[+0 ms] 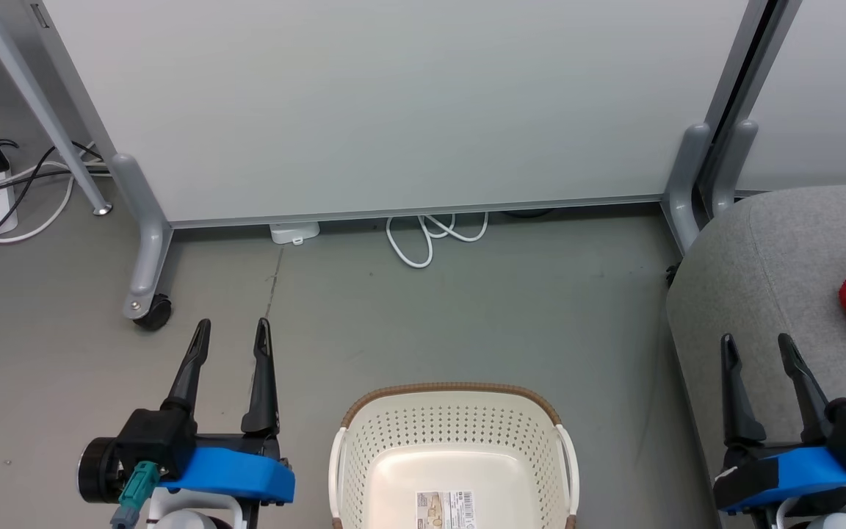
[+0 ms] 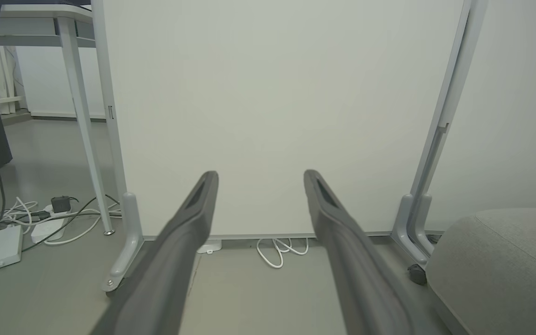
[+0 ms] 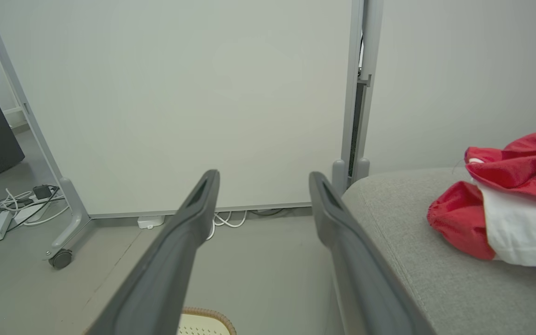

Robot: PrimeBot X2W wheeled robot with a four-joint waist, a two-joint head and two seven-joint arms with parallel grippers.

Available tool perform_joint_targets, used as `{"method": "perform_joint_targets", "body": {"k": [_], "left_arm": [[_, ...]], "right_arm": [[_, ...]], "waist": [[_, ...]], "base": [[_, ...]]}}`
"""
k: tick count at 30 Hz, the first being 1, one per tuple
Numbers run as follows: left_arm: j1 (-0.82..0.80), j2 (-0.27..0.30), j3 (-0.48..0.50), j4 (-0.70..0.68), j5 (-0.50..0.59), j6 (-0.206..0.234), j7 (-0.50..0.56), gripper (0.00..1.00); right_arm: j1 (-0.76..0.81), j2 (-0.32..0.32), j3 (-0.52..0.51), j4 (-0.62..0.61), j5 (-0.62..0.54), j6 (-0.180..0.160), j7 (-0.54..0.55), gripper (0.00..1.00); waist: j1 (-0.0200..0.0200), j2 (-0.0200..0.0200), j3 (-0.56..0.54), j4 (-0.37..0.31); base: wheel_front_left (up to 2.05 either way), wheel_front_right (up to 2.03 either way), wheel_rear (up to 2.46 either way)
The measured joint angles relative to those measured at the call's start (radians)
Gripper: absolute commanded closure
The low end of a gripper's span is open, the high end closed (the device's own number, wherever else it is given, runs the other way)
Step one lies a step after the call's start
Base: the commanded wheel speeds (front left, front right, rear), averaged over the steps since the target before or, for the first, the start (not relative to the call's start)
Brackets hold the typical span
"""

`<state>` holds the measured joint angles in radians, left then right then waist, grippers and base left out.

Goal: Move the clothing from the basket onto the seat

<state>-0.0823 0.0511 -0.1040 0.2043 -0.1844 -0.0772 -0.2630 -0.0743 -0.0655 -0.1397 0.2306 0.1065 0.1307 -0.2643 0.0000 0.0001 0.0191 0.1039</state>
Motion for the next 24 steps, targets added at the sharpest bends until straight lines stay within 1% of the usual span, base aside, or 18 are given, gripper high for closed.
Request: {"method": "perform_joint_targets", "body": {"k": [14,15,21,24], "left_arm": [[0.014,0.0,0.006,0.011,0.001,-0.004,0.0,0.0],[0.015,0.0,0.005,0.013,0.001,-0.006,0.0,1.0],[0.061,0.0,-0.003,0.067,-0.001,-0.006,0.007,1.0],[0.071,0.0,-0.002,0.078,-0.043,-0.006,0.017,1.0]], "right_arm": [[0.016,0.011,-0.005,0.014,0.002,0.0,0.0,0.0],[0.017,0.011,-0.004,0.016,0.002,0.0,0.0,1.0],[0.028,0.02,-0.003,0.075,0.002,0.0,0.007,1.0],[0.034,0.023,-0.005,0.087,0.04,0.0,0.024,1.0]], "waist": [[0.0,-0.0001,-0.003,0.006],[0.0,0.0,-0.003,0.006],[0.0001,0.0,-0.003,0.006],[0.0001,0.0,-0.004,0.004]], "base": [[0.0,0.0,0.0],[0.0,0.0,0.0],[0.0,0.0,0.0],[0.0,0.0,0.0]]}}
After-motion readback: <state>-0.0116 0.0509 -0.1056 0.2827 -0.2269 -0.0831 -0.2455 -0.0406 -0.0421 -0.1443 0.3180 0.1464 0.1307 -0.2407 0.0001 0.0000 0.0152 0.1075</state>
